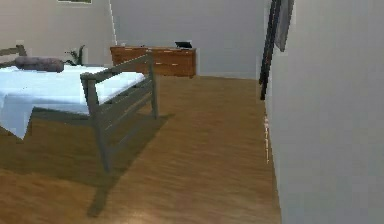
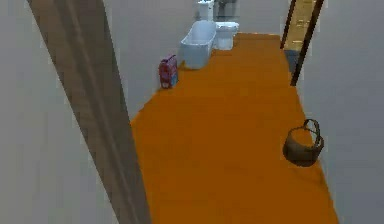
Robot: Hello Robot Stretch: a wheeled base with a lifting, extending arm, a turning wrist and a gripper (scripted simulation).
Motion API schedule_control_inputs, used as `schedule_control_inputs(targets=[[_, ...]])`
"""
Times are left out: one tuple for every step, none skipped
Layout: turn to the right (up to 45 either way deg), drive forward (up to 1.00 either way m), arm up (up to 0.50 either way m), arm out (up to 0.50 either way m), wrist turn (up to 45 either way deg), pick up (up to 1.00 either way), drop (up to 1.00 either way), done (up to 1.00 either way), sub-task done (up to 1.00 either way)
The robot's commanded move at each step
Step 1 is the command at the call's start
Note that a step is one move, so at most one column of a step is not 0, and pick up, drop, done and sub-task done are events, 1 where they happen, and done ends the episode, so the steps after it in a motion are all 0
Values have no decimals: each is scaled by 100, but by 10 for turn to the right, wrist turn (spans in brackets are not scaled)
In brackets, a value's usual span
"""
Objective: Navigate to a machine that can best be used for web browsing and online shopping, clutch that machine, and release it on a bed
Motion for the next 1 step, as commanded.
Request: schedule_control_inputs(targets=[[0,100,0,0,0,0,0,0,0]])
